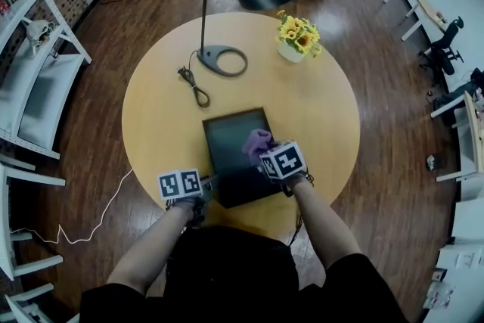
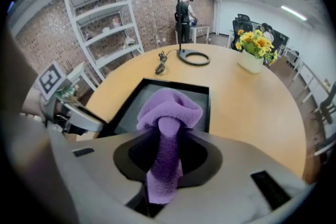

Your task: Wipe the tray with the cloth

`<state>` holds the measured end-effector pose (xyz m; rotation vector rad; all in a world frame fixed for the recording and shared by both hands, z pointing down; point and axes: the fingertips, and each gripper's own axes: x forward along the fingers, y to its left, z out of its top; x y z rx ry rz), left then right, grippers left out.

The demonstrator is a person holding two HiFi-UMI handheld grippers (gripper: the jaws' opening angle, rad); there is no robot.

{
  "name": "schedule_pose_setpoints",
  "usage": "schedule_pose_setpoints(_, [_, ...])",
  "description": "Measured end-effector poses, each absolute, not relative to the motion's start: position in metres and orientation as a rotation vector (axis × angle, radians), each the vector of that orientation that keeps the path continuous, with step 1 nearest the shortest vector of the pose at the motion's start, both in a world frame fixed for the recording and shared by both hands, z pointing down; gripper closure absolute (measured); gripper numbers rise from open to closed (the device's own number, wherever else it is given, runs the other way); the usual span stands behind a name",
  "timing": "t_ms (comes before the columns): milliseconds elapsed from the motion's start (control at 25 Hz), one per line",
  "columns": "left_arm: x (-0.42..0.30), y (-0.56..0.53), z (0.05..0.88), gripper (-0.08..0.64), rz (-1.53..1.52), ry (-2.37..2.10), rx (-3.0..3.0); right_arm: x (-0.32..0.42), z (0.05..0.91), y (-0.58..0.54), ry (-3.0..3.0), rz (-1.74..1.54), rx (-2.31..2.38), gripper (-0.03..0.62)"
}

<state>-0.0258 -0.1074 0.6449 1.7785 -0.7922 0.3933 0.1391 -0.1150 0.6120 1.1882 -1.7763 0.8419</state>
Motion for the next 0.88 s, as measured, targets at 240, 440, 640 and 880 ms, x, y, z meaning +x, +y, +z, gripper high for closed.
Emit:
schedule_pose_setpoints(240, [-0.032, -0.189, 0.64, 0.394, 0.4, -0.853, 1.822, 0.068, 0.603, -0.076, -1.916, 1.025, 1.038, 0.502])
schedule_pose_setpoints(440, [0.005, -0.208, 0.653, 0.388, 0.603, -0.803, 1.894, 0.021, 0.611, -0.048, -1.903, 1.057, 0.985, 0.502])
schedule_pose_setpoints(640, [0.008, -0.208, 0.658, 0.437, 0.695, -0.808, 1.914, 0.009, 0.633, -0.041, -1.861, 1.096, 1.024, 0.502])
schedule_pose_setpoints(880, [0.008, -0.21, 0.657, 0.442, 0.726, -0.852, 1.966, 0.042, 0.645, -0.034, -1.844, 1.264, 1.108, 0.502])
